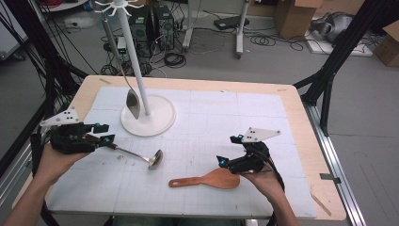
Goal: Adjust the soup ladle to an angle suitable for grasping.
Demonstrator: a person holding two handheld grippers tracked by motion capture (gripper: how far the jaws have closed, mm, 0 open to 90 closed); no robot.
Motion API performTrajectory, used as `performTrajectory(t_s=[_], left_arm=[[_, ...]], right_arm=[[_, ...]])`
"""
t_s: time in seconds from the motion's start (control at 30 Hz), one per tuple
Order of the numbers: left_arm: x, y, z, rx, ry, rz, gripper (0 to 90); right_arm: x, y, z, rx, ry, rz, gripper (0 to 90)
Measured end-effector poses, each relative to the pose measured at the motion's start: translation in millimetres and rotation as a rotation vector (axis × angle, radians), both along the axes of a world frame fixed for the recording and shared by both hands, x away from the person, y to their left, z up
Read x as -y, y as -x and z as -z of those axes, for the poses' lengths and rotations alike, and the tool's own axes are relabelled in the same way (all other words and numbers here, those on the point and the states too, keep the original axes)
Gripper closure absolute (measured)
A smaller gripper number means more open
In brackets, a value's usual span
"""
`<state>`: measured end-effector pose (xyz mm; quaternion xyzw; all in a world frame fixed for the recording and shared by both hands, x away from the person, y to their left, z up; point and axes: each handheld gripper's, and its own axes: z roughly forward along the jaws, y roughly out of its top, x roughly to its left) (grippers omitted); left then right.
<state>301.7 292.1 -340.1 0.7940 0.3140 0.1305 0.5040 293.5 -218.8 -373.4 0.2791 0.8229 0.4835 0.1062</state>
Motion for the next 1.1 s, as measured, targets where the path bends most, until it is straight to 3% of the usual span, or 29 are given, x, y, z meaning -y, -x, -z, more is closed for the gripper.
performTrajectory(t_s=[0.23, 0.47, 0.63, 1.1], left_arm=[[4.2, 1.6, 6.6, 0.003, -0.005, 0.007, 47.9], [8.7, 2.3, 10.1, 0.012, -0.044, 0.011, 47.2], [9.1, 0.9, 16.4, 0.000, -0.033, 0.007, 47.1], [2.3, -10.6, 30.2, -0.016, -0.064, -0.034, 51.0]], right_arm=[[-16.7, -3.4, -0.8, -0.010, 0.011, -0.018, 10.1], [-35.5, -5.9, -0.2, -0.019, 0.026, -0.050, 10.1], [-44.9, -6.3, 0.5, -0.023, 0.035, -0.067, 10.1], [-39.0, -3.2, 3.6, -0.031, 0.043, -0.061, 10.1]])
